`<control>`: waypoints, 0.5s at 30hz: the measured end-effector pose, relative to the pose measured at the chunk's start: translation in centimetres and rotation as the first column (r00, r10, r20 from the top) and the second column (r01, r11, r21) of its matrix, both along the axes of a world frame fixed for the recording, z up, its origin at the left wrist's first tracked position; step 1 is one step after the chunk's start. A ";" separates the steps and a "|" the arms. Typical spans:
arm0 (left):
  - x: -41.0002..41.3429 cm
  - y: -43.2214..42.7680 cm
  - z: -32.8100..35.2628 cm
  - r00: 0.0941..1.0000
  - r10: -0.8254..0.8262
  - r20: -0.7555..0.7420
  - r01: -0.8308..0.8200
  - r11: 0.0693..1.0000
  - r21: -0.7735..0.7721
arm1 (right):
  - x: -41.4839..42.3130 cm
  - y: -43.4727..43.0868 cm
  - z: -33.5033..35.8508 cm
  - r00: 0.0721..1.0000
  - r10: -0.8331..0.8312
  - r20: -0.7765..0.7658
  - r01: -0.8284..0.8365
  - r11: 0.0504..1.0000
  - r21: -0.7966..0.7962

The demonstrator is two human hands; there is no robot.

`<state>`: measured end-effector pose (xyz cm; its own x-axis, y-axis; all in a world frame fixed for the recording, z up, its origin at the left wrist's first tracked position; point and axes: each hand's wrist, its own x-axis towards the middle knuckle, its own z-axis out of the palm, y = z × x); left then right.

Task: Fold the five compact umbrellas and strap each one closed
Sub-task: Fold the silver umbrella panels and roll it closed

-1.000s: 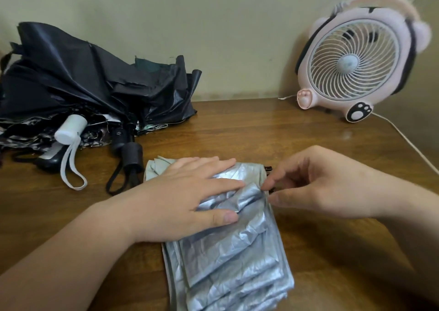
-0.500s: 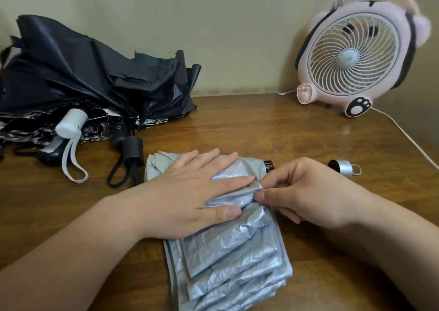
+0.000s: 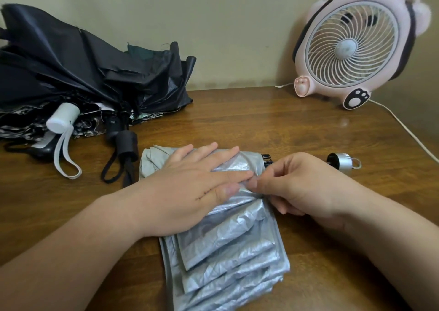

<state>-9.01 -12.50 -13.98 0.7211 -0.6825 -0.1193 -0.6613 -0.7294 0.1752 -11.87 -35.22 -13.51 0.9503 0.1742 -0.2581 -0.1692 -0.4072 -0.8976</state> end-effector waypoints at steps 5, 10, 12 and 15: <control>0.4 0.0 -0.5 0.994 0.021 0.109 -0.032 0.994 0.106 | -0.4 -0.2 0.4 0.994 -0.009 -0.111 0.010 1.000 0.009; 0.3 -0.1 -0.6 0.987 0.035 0.156 -0.064 0.981 0.185 | -0.3 0.5 0.2 0.998 -0.057 0.010 0.057 0.979 -0.197; 0.2 -0.1 -0.7 0.986 0.028 0.165 -0.063 0.976 0.209 | -0.4 0.8 0.2 0.994 -0.032 0.108 0.068 0.935 -0.347; 0.0 -0.2 -0.8 0.986 0.014 0.164 -0.049 0.976 0.213 | -0.5 1.0 0.1 0.981 0.025 0.194 0.069 0.883 -0.465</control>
<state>-9.05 -12.69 -14.74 0.7634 -0.6302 -0.1418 -0.6442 -0.7589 -0.0951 -12.35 -34.20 -13.39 0.9912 0.0567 -0.1193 -0.0296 -0.7847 -0.6192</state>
